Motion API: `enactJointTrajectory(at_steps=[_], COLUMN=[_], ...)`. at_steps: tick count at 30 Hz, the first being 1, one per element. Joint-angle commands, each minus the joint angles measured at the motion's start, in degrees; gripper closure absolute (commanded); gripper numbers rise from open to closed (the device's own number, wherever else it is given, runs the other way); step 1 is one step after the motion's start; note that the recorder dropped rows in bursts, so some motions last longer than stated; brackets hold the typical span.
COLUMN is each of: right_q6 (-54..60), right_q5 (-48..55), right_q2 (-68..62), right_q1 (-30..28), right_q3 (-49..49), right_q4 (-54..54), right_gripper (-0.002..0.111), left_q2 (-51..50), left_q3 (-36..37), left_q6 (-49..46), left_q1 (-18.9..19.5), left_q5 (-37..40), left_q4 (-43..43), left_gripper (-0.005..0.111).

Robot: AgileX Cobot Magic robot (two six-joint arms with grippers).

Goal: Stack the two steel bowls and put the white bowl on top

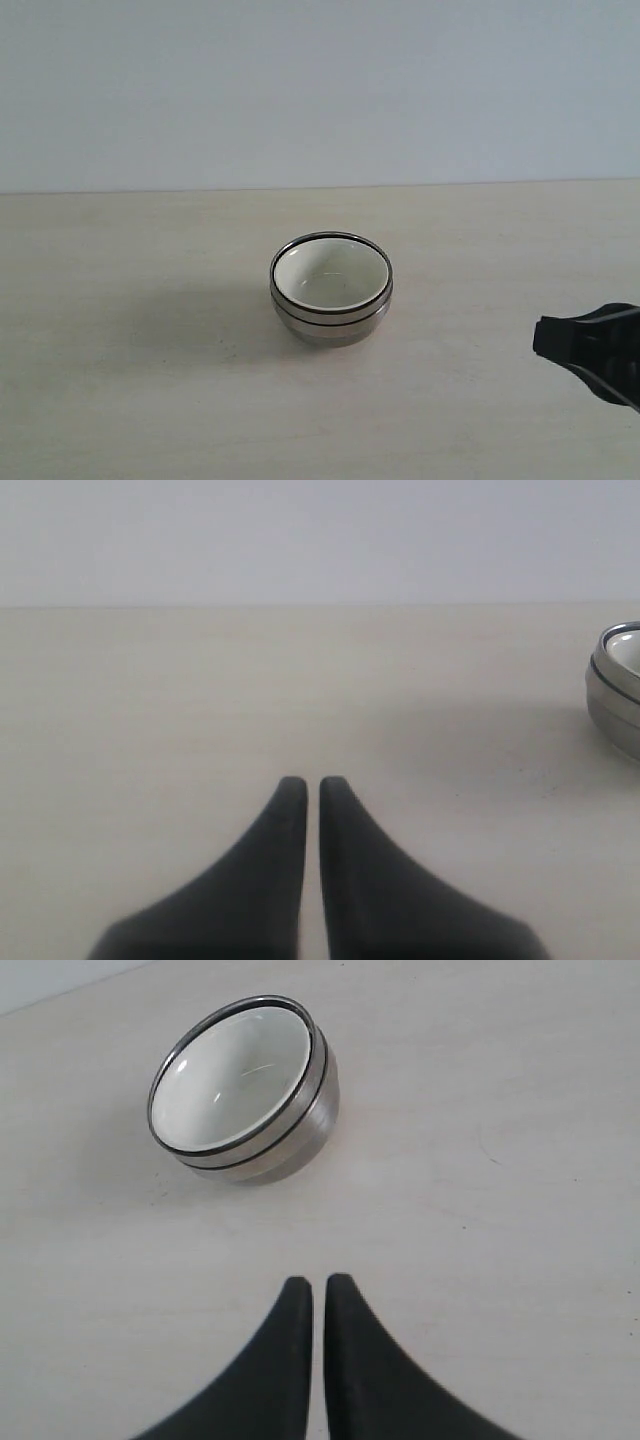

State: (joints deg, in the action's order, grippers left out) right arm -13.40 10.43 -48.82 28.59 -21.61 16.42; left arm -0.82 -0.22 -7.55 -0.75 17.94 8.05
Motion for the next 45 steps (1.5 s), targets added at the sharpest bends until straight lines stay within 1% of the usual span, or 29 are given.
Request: enactJointTrajectory(at_steps=[1, 5, 6, 7, 8, 10, 13, 16, 17, 18, 25, 30, 34, 40, 45], right_q6=[0.2, 1.12, 2.41, 5.87, 6.62, 6.87, 6.87, 7.0, 7.1, 7.43, 7.81, 7.81, 7.81, 9.27, 11.04], right_q5=[-0.08, -4.55, -3.75, 0.11, 2.36, 2.96, -1.36, -9.02, -13.71, -15.66, -14.64, -14.53, -14.52, -7.21, -3.38], right_q2=[0.25, 2.64, 4.04, 7.32, 9.39, 13.66, 19.49, 25.75, 29.47, 33.26, 40.69, 44.19, 46.84, 48.82, 48.82], right_q1=[-0.02, 0.44, 0.44, 0.44, 0.44, 0.44, 0.44, 0.44, -0.3, -2.15, -11.58, -15.39, -16.72, -16.72, -16.72], right_q3=[0.4, 0.4, 0.4, 0.4, 0.4, 1.7, 5.0, 10.07, 13.23, 16.0, 19.58, 21.12, 21.61, 21.61, 21.61], right_q4=[-0.31, -2.07, -3.44, -7.98, -8.86, -9.75, -11.96, -12.36, -12.36, -12.36, -12.36, -12.36, -12.36, -12.36, -12.79], right_gripper=[0.108, 0.108, 0.108, 0.108, 0.108, 0.108, 0.108, 0.108, 0.108, 0.108, 0.108, 0.108, 0.108, 0.108, 0.108], left_q2=[0.42, 0.42, 0.42, 0.42, 0.42, 0.42, 0.42, 0.42, 0.42, 0.42, 0.42, 0.42, 0.42, 0.42, 0.42], left_q3=[0.22, 0.22, 0.22, 0.22, 0.22, 0.22, 0.22, 0.22, 0.22, 0.22, 0.22, 0.22, 0.22, 0.22, 0.22], left_q6=[0.53, 0.53, 0.53, 0.53, 0.53, 0.53, 0.53, 0.53, 0.53, 0.53, 0.53, 0.53, 0.53, 0.53, 0.53], left_q1=[0.19, 0.19, 0.19, 0.19, 0.19, 0.19, 0.19, 0.19, 0.19, 0.19, 0.19, 0.19, 0.19, 0.19, 0.19], left_q5=[-0.1, -0.1, -0.1, -0.1, -0.1, -0.1, -0.1, -0.1, -0.1, -0.1, -0.1, -0.1, -0.1, -0.1, -0.1], left_q4=[0.48, 0.48, 0.48, 0.48, 0.48, 0.48, 0.48, 0.48, 0.48, 0.48, 0.48, 0.48, 0.48, 0.48, 0.48], left_gripper=[0.103, 0.103, 0.103, 0.103, 0.103, 0.103, 0.103, 0.103, 0.103, 0.103, 0.103, 0.103, 0.103, 0.103, 0.103])
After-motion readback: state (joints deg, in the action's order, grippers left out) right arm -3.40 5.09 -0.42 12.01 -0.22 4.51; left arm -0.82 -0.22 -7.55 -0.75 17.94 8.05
